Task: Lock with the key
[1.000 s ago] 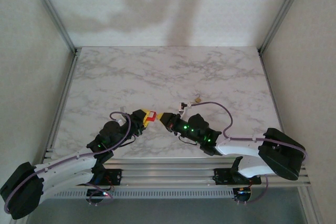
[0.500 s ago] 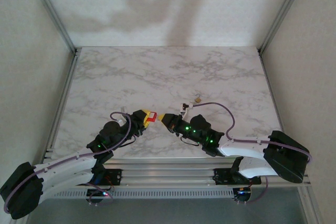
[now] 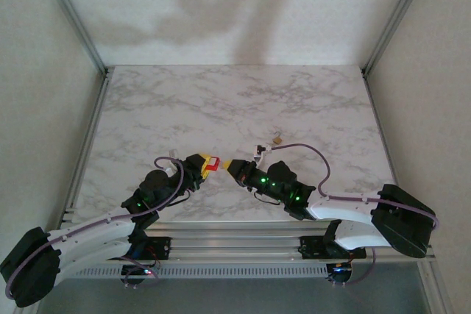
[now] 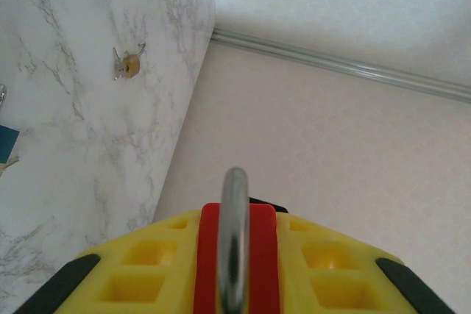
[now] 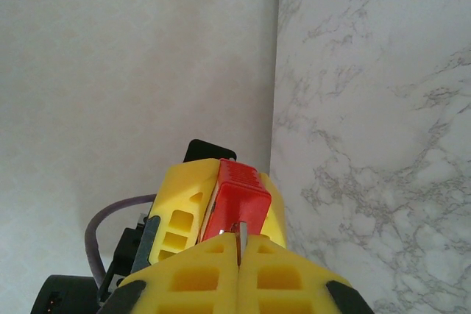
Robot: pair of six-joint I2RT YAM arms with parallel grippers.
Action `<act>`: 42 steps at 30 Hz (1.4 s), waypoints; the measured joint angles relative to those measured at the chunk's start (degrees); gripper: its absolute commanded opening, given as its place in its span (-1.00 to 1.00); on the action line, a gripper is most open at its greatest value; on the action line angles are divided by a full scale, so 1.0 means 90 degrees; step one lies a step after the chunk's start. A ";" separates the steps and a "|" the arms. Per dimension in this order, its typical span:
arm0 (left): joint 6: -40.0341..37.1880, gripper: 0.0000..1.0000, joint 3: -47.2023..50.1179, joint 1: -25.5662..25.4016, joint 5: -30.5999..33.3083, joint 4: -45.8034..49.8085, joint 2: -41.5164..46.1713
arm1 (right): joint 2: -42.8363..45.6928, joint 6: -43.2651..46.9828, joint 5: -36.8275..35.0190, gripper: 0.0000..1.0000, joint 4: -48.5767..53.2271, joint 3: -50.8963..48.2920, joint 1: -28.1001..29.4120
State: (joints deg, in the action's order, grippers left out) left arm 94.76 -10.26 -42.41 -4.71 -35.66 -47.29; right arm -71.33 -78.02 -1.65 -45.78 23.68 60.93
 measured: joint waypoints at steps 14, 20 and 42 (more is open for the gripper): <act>0.0126 -1.00 0.0015 0.0367 0.1666 0.0376 -0.0002 | 0.0260 0.0272 -0.0313 -1.00 0.0260 -0.0216 -0.0039; 0.0124 -1.00 0.0015 0.0367 0.1727 0.0374 -0.0061 | 0.0308 0.0466 -0.0369 -0.05 0.0573 -0.0143 -0.0039; 0.0114 -1.00 0.0015 0.0357 0.1693 0.0138 -0.0279 | -0.1506 0.0525 -0.0619 0.07 0.0410 0.1294 -0.0039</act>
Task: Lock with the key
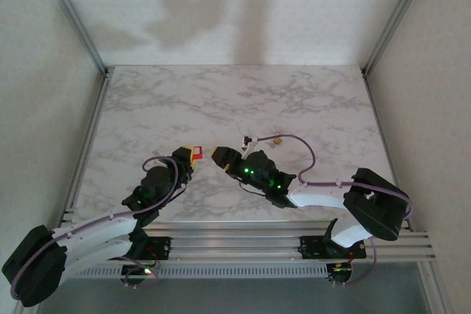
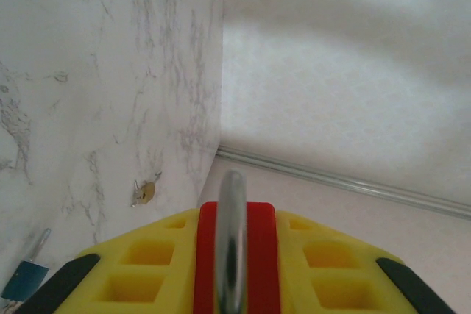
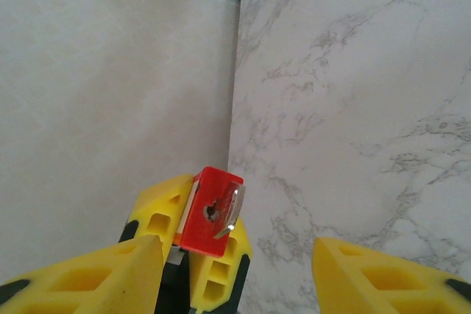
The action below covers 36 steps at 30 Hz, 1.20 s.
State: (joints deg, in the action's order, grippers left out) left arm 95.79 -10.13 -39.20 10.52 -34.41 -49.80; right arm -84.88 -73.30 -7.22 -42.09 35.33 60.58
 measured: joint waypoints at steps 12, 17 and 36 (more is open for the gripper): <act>-0.0022 -1.00 0.0000 -0.0017 -0.0027 -0.0121 -0.0002 | -0.0500 0.0027 -0.0075 -0.17 -0.0413 0.0376 0.0000; -0.0022 -1.00 0.0000 -0.0044 -0.0044 -0.0197 -0.0002 | -0.0750 0.0024 -0.0078 -0.21 -0.0478 0.0459 0.0000; -0.0022 -1.00 0.0000 -0.0051 -0.0041 -0.0338 -0.0019 | -0.0998 -0.0073 -0.0202 -0.44 -0.0610 0.0699 0.0007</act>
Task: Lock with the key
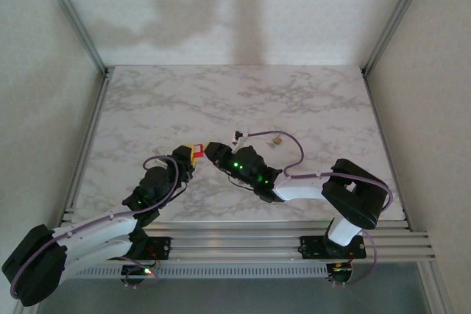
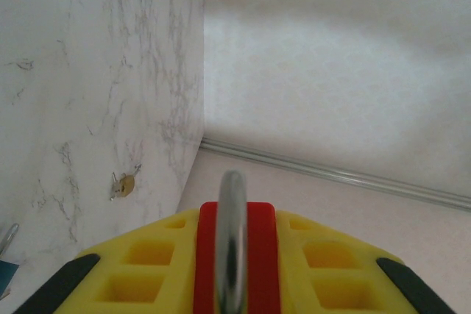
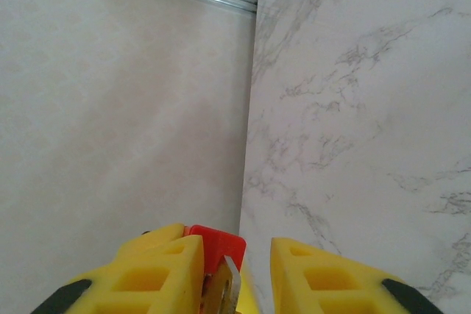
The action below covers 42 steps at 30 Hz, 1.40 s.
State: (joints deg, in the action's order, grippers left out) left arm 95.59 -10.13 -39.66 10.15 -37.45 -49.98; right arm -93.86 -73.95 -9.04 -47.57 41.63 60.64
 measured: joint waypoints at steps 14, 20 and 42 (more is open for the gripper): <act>0.0002 -1.00 0.0010 -0.0046 0.0024 -0.0024 0.0000 | -0.0073 -0.0049 -0.0238 -0.60 0.0002 0.0202 0.0032; 0.0002 -1.00 0.0022 -0.0046 0.0049 0.0005 0.0015 | -0.0168 -0.0143 -0.0328 -0.63 -0.0036 0.0214 0.0049; -0.0005 -1.00 0.0056 -0.0080 0.0168 -0.0005 0.0097 | -0.0299 -0.0726 -0.0483 -1.00 -0.0362 0.0216 0.0080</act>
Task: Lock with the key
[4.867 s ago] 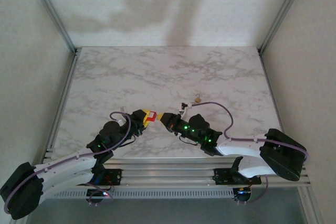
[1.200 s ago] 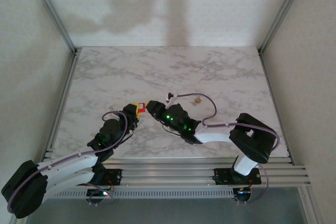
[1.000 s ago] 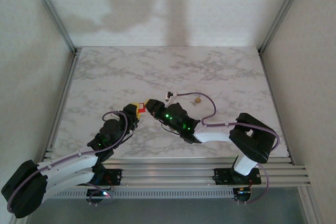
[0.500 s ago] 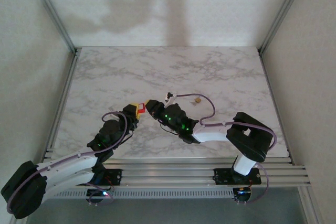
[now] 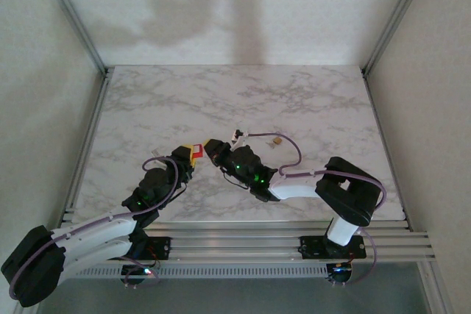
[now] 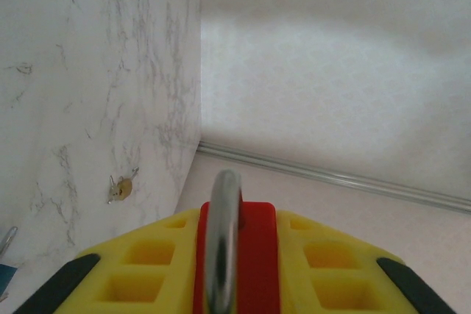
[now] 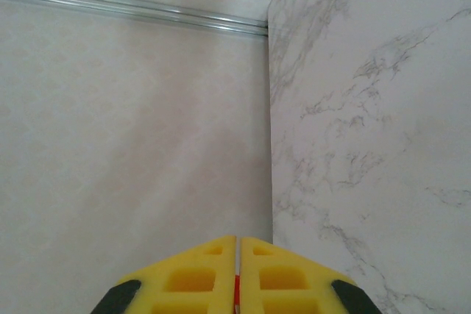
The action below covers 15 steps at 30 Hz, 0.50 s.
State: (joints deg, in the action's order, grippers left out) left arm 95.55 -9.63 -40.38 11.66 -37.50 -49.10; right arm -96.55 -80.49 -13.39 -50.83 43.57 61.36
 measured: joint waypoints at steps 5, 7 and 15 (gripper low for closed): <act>-0.0022 -1.00 0.0000 -0.0015 0.0017 0.0000 0.0000 | 0.0000 -0.0112 -0.0131 -1.00 -0.0068 -0.0046 0.0029; -0.0051 -1.00 0.0000 -0.0046 0.0017 0.0024 0.0000 | 0.0005 -0.0160 -0.0219 -1.00 -0.0129 -0.0121 0.0053; -0.0134 -1.00 -0.0027 -0.0138 -0.0092 0.0049 -0.0002 | 0.0233 -0.0352 -0.0408 -1.00 -0.0177 -0.0372 0.0126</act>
State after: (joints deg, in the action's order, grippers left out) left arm 94.35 -9.87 -41.63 10.83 -37.06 -49.12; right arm -94.45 -83.66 -17.06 -52.42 40.23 62.50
